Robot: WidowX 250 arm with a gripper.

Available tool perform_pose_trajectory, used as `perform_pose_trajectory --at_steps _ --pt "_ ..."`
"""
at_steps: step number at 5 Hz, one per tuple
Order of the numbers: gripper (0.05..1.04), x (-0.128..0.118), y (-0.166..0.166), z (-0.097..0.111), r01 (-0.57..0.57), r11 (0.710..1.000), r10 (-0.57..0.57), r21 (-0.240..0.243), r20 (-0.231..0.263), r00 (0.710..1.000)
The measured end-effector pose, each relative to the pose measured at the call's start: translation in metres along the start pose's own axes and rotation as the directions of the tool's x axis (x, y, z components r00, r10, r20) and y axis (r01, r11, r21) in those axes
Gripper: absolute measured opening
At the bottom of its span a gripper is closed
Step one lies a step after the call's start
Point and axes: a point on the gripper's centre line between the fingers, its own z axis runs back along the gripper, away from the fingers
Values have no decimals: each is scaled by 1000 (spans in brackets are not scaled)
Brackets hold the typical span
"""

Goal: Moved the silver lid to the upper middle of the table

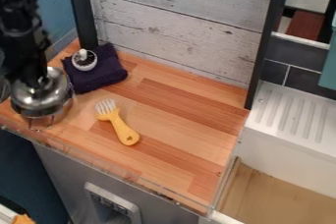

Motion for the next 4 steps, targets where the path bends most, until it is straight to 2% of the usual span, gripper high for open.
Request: perform_pose_trajectory --at_steps 1,2,4 --pt "282 -8 -9 18 10 999 -11 -32 -15 1000" --pt "282 -27 -25 36 67 995 -70 -78 -31 997" --pt "282 -95 -76 60 303 944 -310 -134 -37 950"
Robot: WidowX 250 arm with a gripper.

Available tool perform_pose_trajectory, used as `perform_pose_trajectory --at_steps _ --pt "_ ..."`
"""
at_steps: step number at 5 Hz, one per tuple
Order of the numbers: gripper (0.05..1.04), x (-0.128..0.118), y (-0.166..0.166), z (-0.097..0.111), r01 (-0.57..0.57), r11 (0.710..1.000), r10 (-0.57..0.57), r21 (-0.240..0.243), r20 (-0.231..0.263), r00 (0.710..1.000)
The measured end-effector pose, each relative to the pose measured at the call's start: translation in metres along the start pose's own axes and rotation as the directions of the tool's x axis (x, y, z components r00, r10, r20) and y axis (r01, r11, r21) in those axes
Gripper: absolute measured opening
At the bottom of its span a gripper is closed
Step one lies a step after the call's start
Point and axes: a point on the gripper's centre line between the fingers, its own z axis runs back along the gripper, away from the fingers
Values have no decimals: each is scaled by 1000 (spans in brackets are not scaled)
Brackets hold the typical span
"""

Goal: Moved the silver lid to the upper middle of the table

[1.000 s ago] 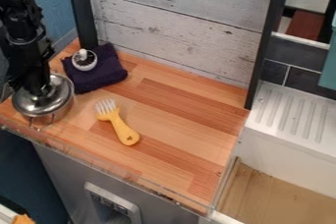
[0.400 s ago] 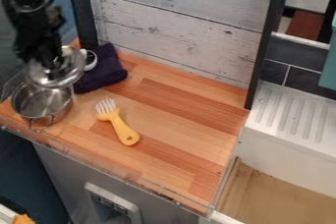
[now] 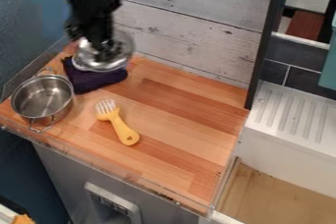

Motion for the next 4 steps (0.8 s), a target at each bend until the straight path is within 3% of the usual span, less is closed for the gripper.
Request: perform_pose_trajectory --at_steps 1,2,4 --pt "282 -28 -28 -8 126 992 -126 25 18 992" --pt "282 -47 -37 -29 199 978 -199 56 -12 980" --pt "282 -50 -34 -65 237 962 -234 136 -39 971"
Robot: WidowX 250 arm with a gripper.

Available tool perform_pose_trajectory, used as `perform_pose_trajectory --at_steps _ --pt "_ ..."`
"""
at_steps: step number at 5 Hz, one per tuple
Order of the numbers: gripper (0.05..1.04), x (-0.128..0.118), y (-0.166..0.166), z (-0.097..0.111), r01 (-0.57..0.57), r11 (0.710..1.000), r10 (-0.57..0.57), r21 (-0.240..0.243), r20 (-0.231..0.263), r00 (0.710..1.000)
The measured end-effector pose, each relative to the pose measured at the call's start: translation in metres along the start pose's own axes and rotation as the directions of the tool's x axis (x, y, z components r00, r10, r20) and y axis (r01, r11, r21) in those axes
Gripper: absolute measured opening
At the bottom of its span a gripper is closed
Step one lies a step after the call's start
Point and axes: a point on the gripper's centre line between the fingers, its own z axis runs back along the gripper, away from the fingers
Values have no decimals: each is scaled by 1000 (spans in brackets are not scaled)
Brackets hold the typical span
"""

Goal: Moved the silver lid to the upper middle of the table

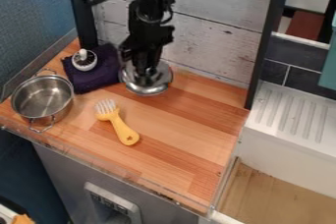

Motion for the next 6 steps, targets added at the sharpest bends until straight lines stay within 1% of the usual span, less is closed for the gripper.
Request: perform_pose_trajectory --at_steps 1,2,3,4,5,6 --pt "282 -1 -5 -12 12 1000 -11 9 -21 1000" --pt "282 -3 -7 -20 20 1000 -20 3 -64 998" --pt "282 -8 -7 -32 46 999 -44 17 -91 995" --pt "345 -8 -8 -32 48 999 -46 14 -87 995" --pt "654 -5 -5 -33 41 999 -38 32 -71 997" --pt "947 -7 -1 -34 30 999 -27 43 -73 997"
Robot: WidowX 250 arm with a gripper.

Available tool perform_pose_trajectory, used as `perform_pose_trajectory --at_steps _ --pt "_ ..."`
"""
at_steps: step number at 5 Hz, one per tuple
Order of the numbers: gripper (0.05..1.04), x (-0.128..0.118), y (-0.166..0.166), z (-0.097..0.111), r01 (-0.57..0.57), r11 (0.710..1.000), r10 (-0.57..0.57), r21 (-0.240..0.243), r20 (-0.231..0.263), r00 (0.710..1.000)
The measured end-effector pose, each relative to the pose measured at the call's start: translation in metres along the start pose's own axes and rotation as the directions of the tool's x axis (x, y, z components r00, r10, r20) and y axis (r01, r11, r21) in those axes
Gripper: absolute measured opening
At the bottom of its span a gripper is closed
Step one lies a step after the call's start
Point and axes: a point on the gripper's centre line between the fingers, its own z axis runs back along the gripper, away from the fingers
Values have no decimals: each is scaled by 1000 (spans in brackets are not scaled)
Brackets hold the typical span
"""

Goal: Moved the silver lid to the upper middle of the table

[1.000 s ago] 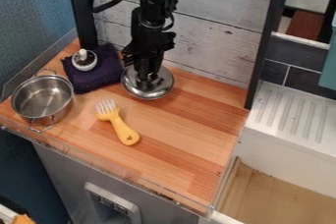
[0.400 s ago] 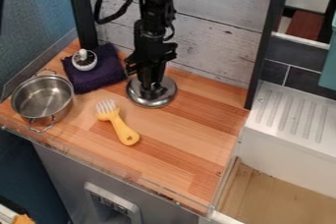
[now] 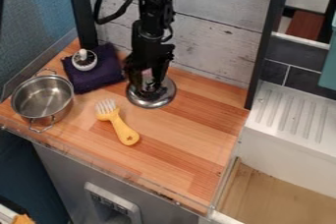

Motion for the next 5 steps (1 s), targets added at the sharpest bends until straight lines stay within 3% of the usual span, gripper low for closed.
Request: perform_pose_trajectory --at_steps 1,2,3,4,5 --pt "1009 2 4 5 -11 1000 11 1 18 1000" --pt "1003 9 6 30 -25 999 28 -47 62 998" --pt "999 15 12 44 -54 995 59 -80 61 996" --pt "999 25 18 68 -79 988 94 -134 115 989" --pt "999 26 18 68 -81 987 97 -136 115 989"
